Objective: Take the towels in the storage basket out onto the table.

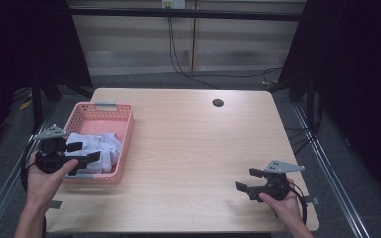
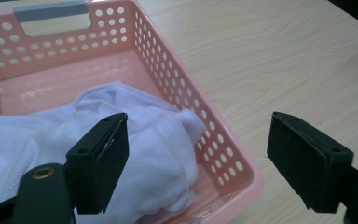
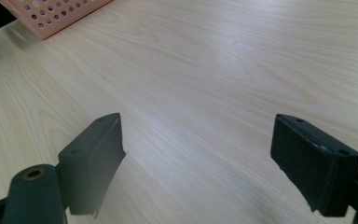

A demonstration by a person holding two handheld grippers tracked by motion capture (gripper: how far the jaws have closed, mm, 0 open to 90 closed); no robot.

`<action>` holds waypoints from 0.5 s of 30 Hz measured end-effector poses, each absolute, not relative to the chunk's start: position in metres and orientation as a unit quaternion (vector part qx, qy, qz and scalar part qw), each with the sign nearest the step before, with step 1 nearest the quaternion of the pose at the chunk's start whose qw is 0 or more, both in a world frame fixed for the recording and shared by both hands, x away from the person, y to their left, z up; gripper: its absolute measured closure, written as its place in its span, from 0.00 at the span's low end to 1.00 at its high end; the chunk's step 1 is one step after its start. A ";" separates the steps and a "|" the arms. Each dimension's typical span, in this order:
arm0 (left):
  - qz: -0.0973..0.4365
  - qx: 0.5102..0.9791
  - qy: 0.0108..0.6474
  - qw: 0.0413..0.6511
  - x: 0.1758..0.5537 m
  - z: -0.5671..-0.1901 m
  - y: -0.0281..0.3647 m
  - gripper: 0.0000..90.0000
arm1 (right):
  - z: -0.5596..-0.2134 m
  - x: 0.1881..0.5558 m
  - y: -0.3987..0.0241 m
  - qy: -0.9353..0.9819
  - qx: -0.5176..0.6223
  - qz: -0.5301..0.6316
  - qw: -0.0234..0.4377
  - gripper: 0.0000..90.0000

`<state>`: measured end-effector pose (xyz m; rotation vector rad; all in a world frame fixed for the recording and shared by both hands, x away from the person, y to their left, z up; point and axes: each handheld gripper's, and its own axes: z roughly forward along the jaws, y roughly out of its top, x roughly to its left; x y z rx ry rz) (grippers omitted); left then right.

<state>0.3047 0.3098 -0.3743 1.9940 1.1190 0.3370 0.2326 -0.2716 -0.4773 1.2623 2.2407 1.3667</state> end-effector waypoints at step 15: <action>0.131 0.796 0.473 0.355 0.345 -0.403 0.340 0.23 | -0.481 0.234 -0.267 0.783 0.422 0.446 0.098 0.16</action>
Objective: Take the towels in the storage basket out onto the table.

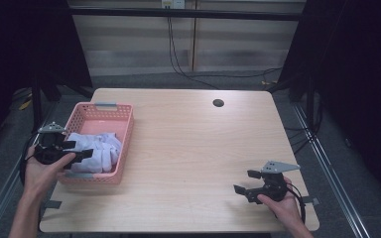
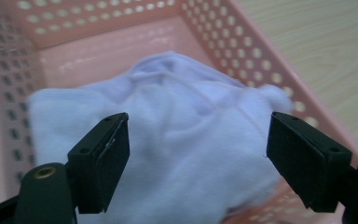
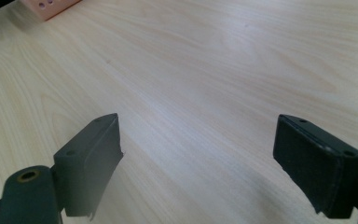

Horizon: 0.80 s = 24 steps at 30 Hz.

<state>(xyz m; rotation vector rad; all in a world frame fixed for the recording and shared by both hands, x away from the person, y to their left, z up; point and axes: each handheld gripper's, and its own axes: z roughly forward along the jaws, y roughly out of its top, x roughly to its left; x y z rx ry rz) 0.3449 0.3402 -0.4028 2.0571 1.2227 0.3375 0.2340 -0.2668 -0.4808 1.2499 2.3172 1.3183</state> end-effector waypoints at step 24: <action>0.060 0.843 0.489 0.217 0.383 -0.444 0.310 0.00 | -0.486 0.240 -0.260 0.804 0.402 0.434 0.060 0.16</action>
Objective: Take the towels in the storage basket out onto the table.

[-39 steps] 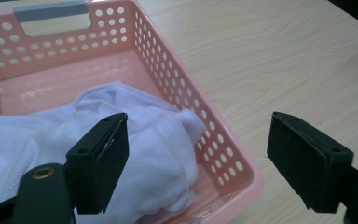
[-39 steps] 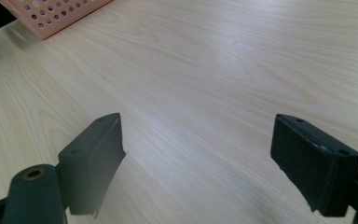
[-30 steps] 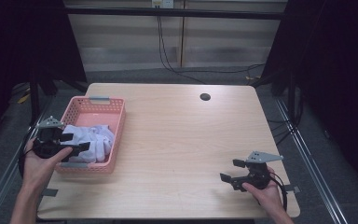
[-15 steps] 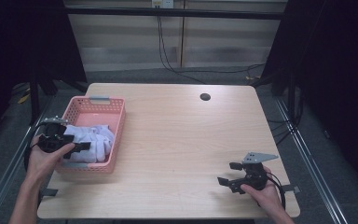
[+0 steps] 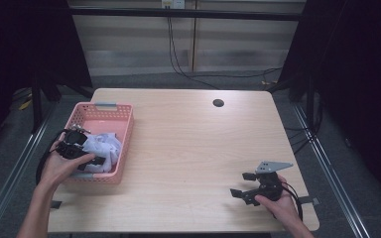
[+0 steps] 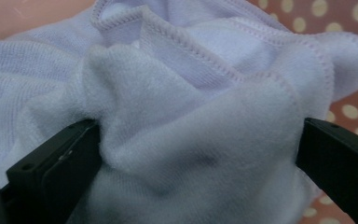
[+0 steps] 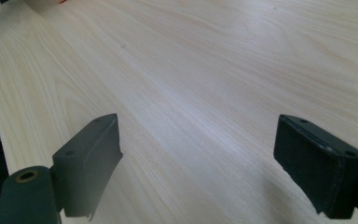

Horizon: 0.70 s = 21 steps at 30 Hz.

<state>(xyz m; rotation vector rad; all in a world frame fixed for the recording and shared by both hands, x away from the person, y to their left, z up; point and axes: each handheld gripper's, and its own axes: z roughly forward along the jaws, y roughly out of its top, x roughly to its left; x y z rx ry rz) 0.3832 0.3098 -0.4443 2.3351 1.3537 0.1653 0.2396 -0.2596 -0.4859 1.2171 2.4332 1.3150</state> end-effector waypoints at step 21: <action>0.037 0.873 0.482 0.073 0.416 -0.465 0.286 0.00 | -0.487 0.240 -0.265 0.798 0.416 0.435 0.036 0.16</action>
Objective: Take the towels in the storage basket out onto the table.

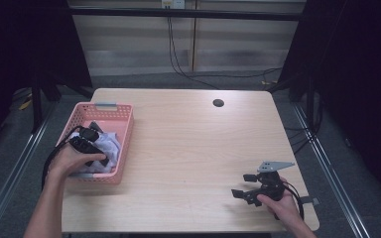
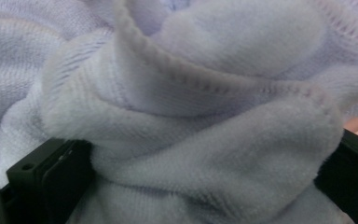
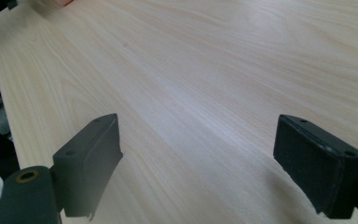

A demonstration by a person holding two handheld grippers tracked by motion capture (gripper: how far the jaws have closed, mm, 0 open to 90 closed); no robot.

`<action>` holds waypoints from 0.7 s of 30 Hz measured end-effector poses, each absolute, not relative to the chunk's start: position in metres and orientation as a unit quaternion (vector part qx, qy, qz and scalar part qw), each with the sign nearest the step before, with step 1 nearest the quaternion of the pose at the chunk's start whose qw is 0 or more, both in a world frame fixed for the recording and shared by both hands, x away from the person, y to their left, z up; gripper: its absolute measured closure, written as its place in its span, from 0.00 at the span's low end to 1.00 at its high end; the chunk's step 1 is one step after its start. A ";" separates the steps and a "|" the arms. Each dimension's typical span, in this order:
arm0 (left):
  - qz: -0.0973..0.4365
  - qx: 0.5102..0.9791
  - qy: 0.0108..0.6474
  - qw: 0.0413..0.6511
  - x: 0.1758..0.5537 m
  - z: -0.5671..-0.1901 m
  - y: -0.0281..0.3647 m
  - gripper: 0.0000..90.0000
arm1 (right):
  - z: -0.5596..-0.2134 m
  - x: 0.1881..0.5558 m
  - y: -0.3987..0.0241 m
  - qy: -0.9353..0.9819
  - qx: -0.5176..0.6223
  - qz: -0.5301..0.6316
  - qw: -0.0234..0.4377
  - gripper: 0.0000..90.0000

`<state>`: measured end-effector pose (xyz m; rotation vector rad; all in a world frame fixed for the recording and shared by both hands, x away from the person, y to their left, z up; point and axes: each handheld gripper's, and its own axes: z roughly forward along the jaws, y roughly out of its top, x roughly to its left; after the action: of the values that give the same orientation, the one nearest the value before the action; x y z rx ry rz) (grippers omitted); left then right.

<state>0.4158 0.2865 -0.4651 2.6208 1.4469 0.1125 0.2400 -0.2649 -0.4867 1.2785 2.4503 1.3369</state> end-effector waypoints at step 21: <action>0.062 0.844 0.521 0.111 0.415 -0.447 0.305 0.61 | -0.488 0.242 -0.264 0.799 0.429 0.419 0.044 0.17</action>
<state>0.4145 0.3052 -0.4474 2.4800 1.5303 0.1813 0.2416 -0.2637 -0.4880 1.3104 2.4440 1.2794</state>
